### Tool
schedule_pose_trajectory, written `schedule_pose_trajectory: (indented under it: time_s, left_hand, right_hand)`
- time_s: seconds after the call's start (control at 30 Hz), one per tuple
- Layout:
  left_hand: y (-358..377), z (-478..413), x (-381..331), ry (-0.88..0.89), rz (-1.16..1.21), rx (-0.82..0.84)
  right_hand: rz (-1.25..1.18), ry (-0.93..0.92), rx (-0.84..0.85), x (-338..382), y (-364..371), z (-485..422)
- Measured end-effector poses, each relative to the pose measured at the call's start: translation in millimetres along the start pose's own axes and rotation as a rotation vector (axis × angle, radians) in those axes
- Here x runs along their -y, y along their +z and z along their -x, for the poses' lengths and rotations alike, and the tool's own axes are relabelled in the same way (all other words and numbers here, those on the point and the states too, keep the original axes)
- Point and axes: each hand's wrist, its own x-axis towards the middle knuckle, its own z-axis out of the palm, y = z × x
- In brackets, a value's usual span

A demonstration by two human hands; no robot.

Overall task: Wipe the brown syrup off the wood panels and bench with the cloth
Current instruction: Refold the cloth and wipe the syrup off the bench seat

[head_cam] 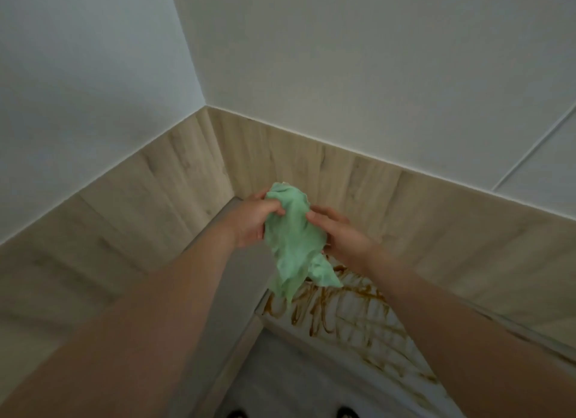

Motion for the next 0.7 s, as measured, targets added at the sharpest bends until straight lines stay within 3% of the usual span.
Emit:
schedule_pose_trajectory:
  time_s: [0.1, 0.2, 0.3, 0.57, 0.7]
  left_hand:
    - [-23, -13, -8, -0.027, -0.066, 0.148]
    - [-50, -21, -9, -0.072, -0.186, 0.303]
    - [-78, -33, -4, -0.121, -0.33, 0.37]
    - [-119, -60, 52, -0.097, -0.85, 0.373]
    - [-132, -70, 104, -0.321, -0.626, 0.385]
  right_hand:
    - [-0.062, 0.029, -0.018, -2, 17, -14]
    - [0.039, -0.016, -0.047, -6, 40, -20]
    - [0.14, -0.089, -0.198, -11, 63, -26]
    - [0.258, 0.003, -0.387, -50, 94, -33]
    - [0.207, 0.067, -0.461, -89, 93, -43]
